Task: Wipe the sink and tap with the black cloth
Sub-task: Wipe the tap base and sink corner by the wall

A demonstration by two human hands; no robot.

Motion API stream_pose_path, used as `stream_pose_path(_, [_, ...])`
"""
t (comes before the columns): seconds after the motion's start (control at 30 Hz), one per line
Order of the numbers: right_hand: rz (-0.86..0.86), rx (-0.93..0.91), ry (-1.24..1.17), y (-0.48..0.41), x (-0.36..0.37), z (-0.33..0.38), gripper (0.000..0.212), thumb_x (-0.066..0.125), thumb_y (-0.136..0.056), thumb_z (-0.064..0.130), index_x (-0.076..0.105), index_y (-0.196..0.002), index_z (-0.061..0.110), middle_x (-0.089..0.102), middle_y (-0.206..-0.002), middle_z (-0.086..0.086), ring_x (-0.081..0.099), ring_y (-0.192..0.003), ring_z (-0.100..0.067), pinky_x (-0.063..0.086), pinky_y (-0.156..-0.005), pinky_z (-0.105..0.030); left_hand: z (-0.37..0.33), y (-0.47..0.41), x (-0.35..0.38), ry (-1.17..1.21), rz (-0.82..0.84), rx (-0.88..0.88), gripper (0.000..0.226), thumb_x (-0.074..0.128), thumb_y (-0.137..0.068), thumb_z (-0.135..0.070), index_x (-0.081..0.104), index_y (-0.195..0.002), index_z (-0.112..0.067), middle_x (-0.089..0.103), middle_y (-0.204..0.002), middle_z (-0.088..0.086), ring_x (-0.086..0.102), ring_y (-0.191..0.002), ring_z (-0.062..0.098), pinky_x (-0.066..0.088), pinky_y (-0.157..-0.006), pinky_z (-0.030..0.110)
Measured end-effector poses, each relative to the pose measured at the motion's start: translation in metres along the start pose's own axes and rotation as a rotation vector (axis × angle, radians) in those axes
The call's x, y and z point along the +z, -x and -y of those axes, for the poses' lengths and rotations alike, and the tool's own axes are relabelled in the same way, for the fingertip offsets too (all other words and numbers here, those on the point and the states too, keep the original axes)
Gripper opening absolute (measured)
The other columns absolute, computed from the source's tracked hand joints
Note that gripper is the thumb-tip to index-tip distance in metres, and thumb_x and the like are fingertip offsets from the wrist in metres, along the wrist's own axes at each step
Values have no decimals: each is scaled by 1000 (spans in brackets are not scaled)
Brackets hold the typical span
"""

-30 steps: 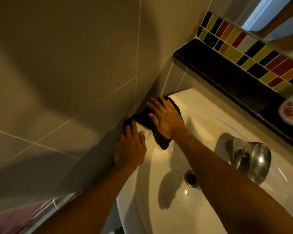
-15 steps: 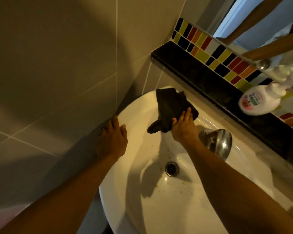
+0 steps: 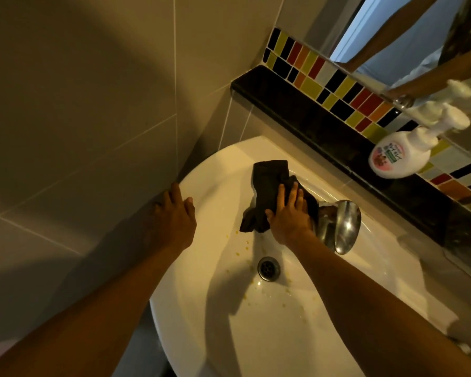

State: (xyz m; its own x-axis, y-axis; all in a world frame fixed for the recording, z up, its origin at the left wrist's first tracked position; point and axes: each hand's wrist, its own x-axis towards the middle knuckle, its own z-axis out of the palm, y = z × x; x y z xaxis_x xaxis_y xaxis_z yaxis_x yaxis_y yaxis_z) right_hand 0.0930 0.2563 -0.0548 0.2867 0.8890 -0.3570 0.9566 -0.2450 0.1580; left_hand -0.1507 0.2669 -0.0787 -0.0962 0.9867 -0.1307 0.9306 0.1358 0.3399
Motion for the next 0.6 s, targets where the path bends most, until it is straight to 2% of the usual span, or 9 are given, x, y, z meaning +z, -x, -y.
stream_pose_path(0.1, [57,188,-65,-10,-12,4,104,32,-87,69,-17,-145,-3,-13,-155,-29,-2,-146,-41,19,-117,-47,1,-1,1,35,2,-6,58,27,-99,-42,26,-145,-6,45,-138,24,53,-113,41,47,-91,50])
stream_pose_path(0.2, [73,284,-77,-22,-16,10,109,29,-84,74,-15,-145,-6,-11,-155,-29,-3,-145,-43,8,-119,-48,2,-1,1,39,3,-8,59,27,-99,-42,23,-146,-7,43,-140,23,52,-115,40,47,-92,49])
stream_pose_path(0.37, [29,292,-200,-27,-7,12,110,29,-84,74,-17,-145,-5,-19,-154,-30,-12,-143,-44,-1,-119,-51,1,-2,1,39,7,-15,58,28,-99,-42,24,-146,-7,45,-137,23,54,-111,40,49,-89,50])
stream_pose_path(0.43, [-39,285,-277,-24,-2,15,107,34,-86,70,-16,-146,-3,-19,-154,-28,-13,-144,-43,-3,-117,-50,1,-2,1,23,2,-12,59,28,-99,-42,25,-145,-7,47,-135,24,55,-109,40,50,-87,51])
stream_pose_path(0.53, [-166,210,-196,-17,12,17,96,39,-91,60,-10,-147,-1,-9,-156,-28,-5,-145,-43,4,-119,-52,1,-1,2,4,-8,-2,58,29,-98,-42,28,-144,-6,49,-133,24,57,-106,41,51,-84,50])
stream_pose_path(0.6, [-182,176,-108,-10,17,18,90,40,-94,53,-8,-147,-1,-6,-157,-27,-3,-145,-44,9,-119,-53,0,-1,1,-1,-6,-3,58,29,-98,-42,28,-143,-6,49,-133,24,57,-105,41,51,-83,49])
